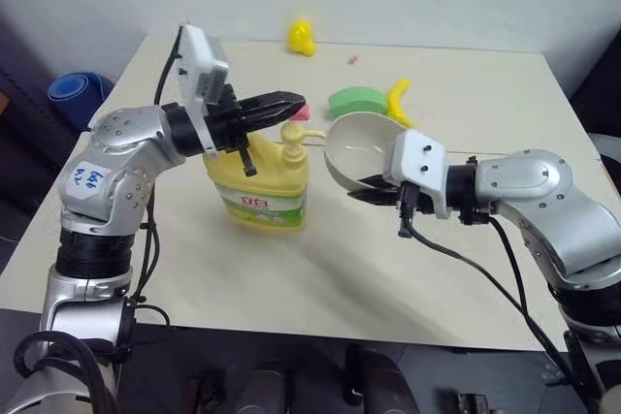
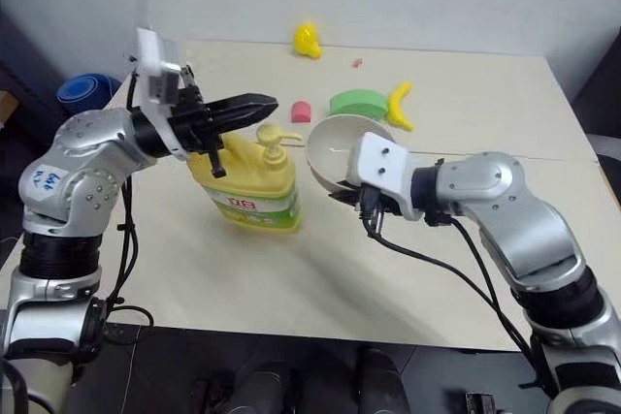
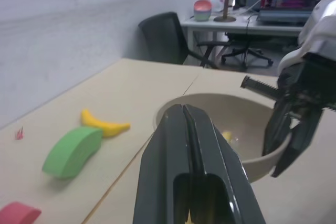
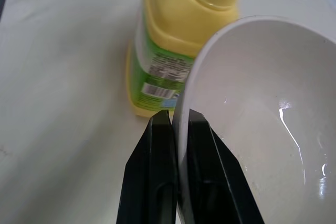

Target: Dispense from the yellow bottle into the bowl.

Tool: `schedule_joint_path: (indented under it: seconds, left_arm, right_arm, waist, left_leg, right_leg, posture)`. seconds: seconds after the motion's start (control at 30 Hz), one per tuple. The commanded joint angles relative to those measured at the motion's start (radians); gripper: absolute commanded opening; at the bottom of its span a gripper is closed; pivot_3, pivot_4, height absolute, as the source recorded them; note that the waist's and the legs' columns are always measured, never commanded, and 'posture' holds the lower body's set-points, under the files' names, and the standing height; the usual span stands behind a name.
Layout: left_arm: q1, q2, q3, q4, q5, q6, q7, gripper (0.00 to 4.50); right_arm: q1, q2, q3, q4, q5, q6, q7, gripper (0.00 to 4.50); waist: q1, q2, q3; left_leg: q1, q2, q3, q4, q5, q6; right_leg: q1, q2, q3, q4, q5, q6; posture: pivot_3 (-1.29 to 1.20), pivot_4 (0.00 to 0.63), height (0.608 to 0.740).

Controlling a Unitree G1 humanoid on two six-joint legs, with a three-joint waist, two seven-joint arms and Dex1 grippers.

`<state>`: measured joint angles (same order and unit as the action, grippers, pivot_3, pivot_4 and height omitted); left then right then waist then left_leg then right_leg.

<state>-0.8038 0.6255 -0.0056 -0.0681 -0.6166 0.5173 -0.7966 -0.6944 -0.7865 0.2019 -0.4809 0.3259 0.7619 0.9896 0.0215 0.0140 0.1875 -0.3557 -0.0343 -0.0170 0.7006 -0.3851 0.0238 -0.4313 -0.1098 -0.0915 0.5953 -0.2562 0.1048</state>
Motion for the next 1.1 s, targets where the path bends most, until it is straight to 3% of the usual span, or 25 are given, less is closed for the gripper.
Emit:
schedule_joint_path:
  seconds: [0.03,0.4,0.63,0.77,1.1]
  left_arm:
    - [-0.016,-0.009,0.018,-0.020,0.026,0.010,0.017,0.02]
    - [-0.034,-0.035,0.043,-0.033,0.033,0.037,0.003,0.02]
    - [-0.064,-0.031,0.114,-0.067,-0.062,0.047,-0.070,0.02]
    - [-0.014,0.033,0.062,-0.120,-0.028,0.071,-0.132,0.02]
    - [0.019,-0.019,0.019,-0.130,0.043,0.092,-0.022,0.02]
  right_arm:
    - [-0.034,-0.011,-0.004,-0.033,0.016,0.018,0.007,0.00]
    - [-0.100,-0.019,0.028,-0.020,0.021,0.062,0.038,0.00]
    - [-0.090,-0.023,0.022,-0.028,0.021,0.050,0.036,0.00]
    - [-0.089,-0.029,0.017,-0.044,0.029,0.052,0.042,0.00]
    - [-0.088,-0.045,0.024,-0.080,0.043,0.071,0.045,0.00]
  waist:
    - [0.000,0.000,0.000]
    - [0.001,0.000,0.000]
    - [0.000,-0.001,0.000]
    - [-0.002,0.000,0.000]
    - [0.001,-0.001,0.001]
  left_leg:
    - [0.000,0.000,0.000,0.000,0.000,0.000]
    - [0.000,-0.003,0.000,0.003,0.001,0.002]
    - [0.000,-0.003,0.000,0.003,0.001,0.002]
    - [0.000,-0.003,0.000,0.003,0.001,0.002]
    - [0.000,-0.004,0.000,0.007,0.001,0.002]
  right_leg:
    - [0.000,0.000,-0.001,0.000,0.000,0.000]
    - [0.001,-0.004,-0.001,0.002,0.001,0.002]
    - [0.001,-0.004,-0.001,0.003,0.001,0.002]
    - [0.001,-0.004,-0.001,0.003,0.001,0.002]
    - [0.001,-0.004,0.002,0.005,0.002,0.002]
  posture:
    - [0.00,0.150,0.740]
    - [0.00,0.150,0.740]
    - [0.00,0.150,0.740]
    - [0.00,0.150,0.740]
    - [0.00,0.150,0.740]
